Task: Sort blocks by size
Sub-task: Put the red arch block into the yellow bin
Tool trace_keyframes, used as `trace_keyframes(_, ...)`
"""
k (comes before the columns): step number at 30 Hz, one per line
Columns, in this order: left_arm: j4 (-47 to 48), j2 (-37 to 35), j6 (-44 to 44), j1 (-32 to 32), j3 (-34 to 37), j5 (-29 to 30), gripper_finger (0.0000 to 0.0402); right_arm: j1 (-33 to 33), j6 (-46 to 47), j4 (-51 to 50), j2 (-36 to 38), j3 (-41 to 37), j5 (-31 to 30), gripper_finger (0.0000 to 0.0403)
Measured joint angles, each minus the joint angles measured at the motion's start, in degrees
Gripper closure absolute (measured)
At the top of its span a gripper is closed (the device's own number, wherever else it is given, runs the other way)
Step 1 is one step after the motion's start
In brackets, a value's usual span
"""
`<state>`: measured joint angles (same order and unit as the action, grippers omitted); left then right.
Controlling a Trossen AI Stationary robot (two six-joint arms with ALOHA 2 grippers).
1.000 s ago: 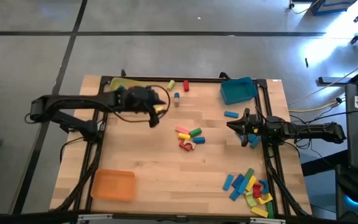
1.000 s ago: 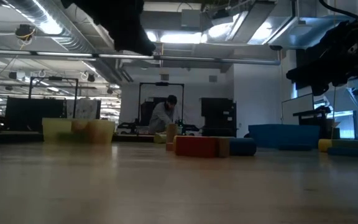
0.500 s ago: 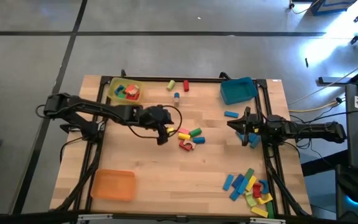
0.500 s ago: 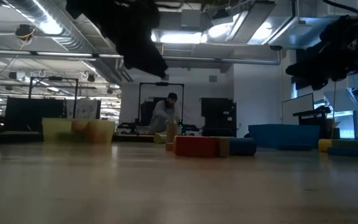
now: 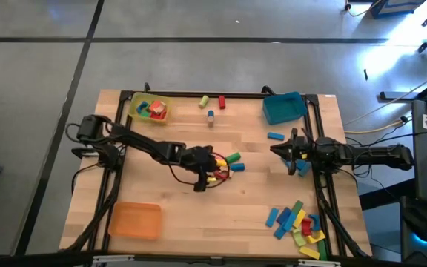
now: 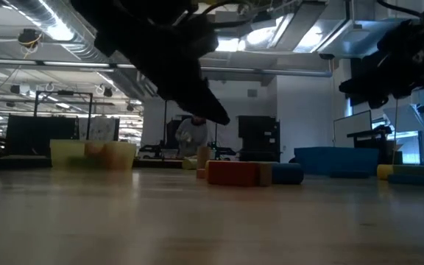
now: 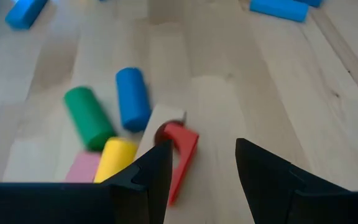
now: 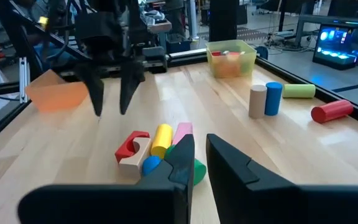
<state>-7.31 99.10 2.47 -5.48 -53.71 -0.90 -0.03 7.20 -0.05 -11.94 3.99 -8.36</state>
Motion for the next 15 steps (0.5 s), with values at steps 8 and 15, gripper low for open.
trace_keyframes(8,-0.98,5.28,2.07,-0.63,-4.49,1.39,0.0244,0.02,0.02,-0.59,0.00,0.00,-0.02,0.0357)
trace_keyframes(15,7.06,8.84,2.06,-0.41,-9.14,3.12,0.0244,0.01,0.04,-1.71,0.00,0.00,-0.02,0.0357)
